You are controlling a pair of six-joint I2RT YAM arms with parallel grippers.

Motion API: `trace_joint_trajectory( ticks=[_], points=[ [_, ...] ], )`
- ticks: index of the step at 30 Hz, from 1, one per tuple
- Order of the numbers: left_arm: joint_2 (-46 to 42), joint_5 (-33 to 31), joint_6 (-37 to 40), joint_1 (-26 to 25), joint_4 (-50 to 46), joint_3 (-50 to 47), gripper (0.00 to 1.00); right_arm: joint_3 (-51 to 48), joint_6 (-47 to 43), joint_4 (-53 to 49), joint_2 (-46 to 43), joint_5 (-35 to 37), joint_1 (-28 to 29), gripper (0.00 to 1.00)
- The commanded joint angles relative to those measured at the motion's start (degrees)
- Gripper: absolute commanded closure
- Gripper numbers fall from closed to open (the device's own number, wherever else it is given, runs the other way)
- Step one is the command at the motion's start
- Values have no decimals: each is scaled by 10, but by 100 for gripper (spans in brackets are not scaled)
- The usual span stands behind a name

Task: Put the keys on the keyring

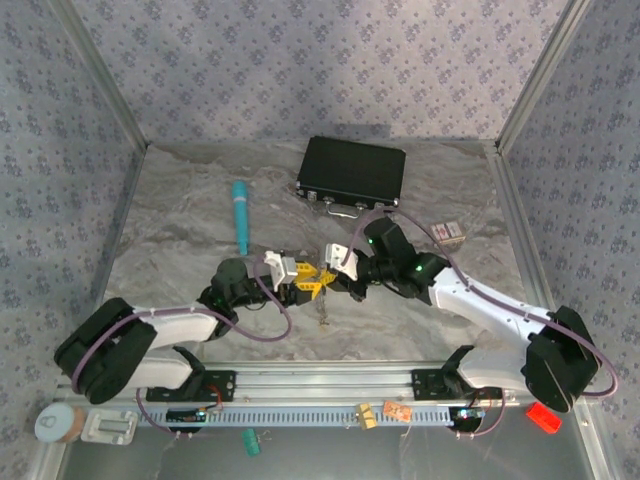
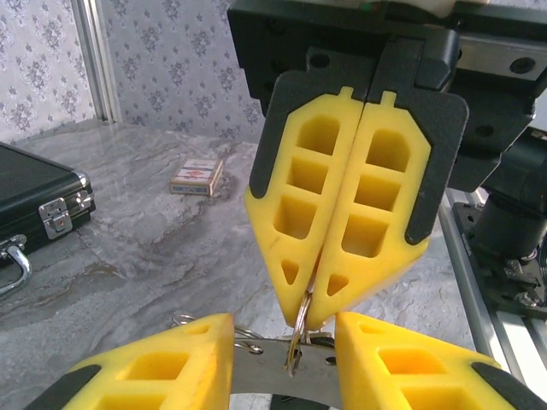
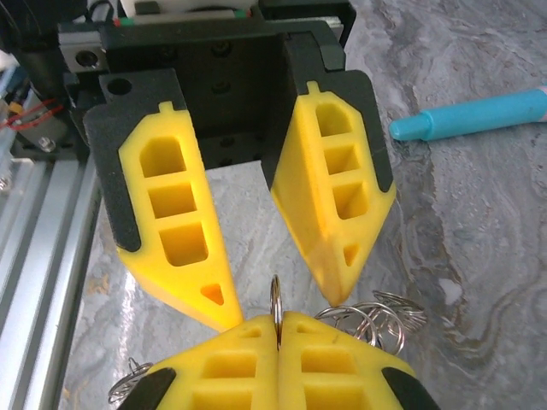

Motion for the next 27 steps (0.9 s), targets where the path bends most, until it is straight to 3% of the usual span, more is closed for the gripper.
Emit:
trace_joint_trajectory(
  ticks=[1,8,18,24,27],
  points=[
    [-28,5,57,-4,-101,25,68,34,-54,-102,-3,43,10,100],
    [-30,22,74,-6,-134,37,80,70,-77,-139,9,33,18,100],
    [-31,46,79,-8,-132,46,81,92,-86,-138,38,33,30,100],
    [-31,51,75,-7,-119,42,100,92,-81,-134,36,17,29,100],
    [-32,50,66,-7,-101,34,100,51,-42,-79,-3,-7,2,83]
  ],
)
